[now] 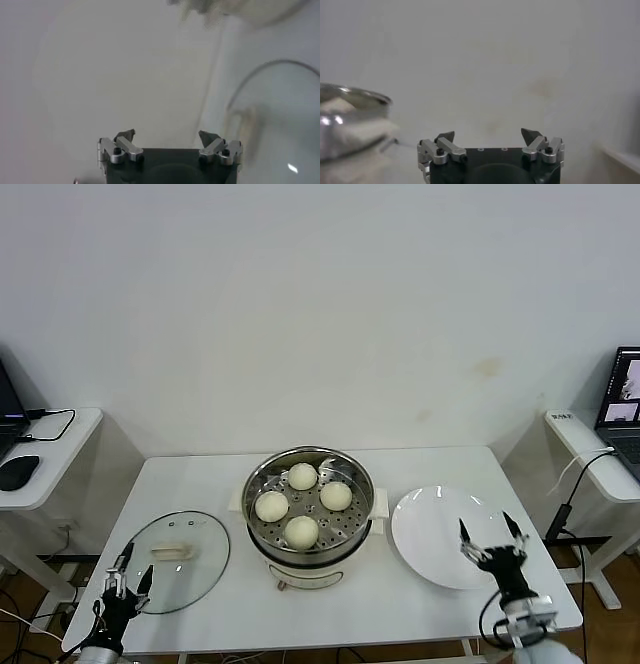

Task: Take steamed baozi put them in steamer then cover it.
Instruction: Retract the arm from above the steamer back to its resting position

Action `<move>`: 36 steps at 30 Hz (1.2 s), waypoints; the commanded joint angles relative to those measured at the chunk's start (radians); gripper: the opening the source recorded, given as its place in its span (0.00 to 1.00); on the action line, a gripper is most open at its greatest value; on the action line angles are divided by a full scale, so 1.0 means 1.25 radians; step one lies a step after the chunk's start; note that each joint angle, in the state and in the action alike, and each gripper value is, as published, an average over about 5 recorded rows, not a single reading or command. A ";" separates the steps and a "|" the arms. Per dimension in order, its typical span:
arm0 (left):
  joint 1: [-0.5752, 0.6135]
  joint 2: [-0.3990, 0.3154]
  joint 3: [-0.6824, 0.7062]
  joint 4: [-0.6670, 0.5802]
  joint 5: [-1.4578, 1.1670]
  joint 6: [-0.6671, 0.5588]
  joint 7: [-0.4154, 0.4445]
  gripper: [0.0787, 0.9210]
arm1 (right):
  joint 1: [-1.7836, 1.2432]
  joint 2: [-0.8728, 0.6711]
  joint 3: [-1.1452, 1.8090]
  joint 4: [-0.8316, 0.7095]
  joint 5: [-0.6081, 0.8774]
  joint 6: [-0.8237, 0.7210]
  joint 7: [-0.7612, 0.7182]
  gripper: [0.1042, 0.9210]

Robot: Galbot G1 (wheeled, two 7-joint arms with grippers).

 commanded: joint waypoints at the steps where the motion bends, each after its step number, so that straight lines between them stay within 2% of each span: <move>1: -0.104 0.039 0.046 0.149 0.151 -0.011 -0.003 0.88 | -0.071 0.061 0.077 -0.003 -0.029 0.030 0.019 0.88; 29: -0.266 0.056 0.134 0.211 0.104 -0.002 0.019 0.88 | -0.086 0.092 0.082 -0.028 -0.064 0.055 0.016 0.88; 36: -0.295 0.053 0.149 0.264 0.076 -0.004 0.020 0.88 | -0.087 0.093 0.081 -0.035 -0.074 0.060 0.015 0.88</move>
